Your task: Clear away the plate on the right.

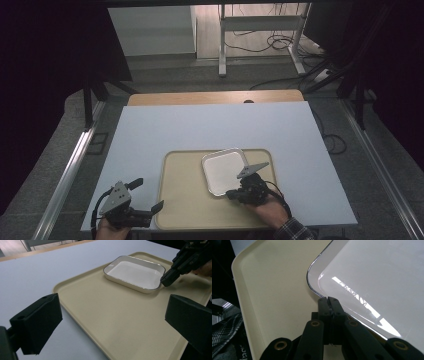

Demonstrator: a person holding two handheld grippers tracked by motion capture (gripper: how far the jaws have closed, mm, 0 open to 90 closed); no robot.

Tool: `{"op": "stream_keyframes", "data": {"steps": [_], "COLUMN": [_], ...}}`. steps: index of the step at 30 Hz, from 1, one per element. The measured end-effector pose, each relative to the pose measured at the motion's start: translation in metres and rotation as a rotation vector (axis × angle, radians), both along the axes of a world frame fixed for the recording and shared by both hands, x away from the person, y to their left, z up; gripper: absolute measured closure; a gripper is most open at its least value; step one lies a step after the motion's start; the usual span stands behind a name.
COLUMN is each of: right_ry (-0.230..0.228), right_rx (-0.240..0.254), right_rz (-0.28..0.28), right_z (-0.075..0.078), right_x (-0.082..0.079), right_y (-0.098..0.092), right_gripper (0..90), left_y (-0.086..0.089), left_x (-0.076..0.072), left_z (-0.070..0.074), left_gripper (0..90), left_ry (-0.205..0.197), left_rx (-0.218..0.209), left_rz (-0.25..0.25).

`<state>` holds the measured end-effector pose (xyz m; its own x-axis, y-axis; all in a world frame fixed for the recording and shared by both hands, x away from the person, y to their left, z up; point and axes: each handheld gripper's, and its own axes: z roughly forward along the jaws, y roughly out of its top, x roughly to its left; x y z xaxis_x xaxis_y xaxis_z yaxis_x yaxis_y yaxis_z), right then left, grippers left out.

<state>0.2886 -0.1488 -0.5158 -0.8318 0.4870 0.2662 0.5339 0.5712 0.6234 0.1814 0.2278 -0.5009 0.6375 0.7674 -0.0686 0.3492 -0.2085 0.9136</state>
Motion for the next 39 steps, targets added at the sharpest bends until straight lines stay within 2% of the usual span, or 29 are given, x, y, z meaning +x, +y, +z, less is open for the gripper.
{"op": "stream_keyframes", "data": {"steps": [10, 18, 23, 32, 39], "right_ry": [-0.036, -0.041, -0.050, -0.126, -0.198], "right_rx": [0.007, -0.006, 0.015, 0.046, 0.048], "right_rz": [0.008, 0.012, 0.008, 0.003, -0.009], "right_z": [-0.003, -0.003, 0.001, 0.011, 0.017], "right_x": [0.006, 0.005, 0.003, 0.001, -0.001], "right_y": [0.016, 0.016, 0.014, 0.006, -0.001], "right_gripper": [89.4, 86.4, 81.5, 71.7, 62.9], "left_y": [0.000, 0.000, 0.001, 0.000, -0.001], "left_x": [0.000, 0.000, 0.000, 0.000, 0.000], "left_z": [0.000, 0.000, 0.000, 0.000, 0.000], "left_gripper": [0.6, 0.6, 0.7, 1.2, 0.9], "left_ry": [0.000, 0.000, 0.004, 0.007, 0.012], "left_rx": [0.000, 0.002, -0.006, -0.003, 0.004], "left_rz": [0.001, 0.000, -0.004, -0.006, -0.006]}}
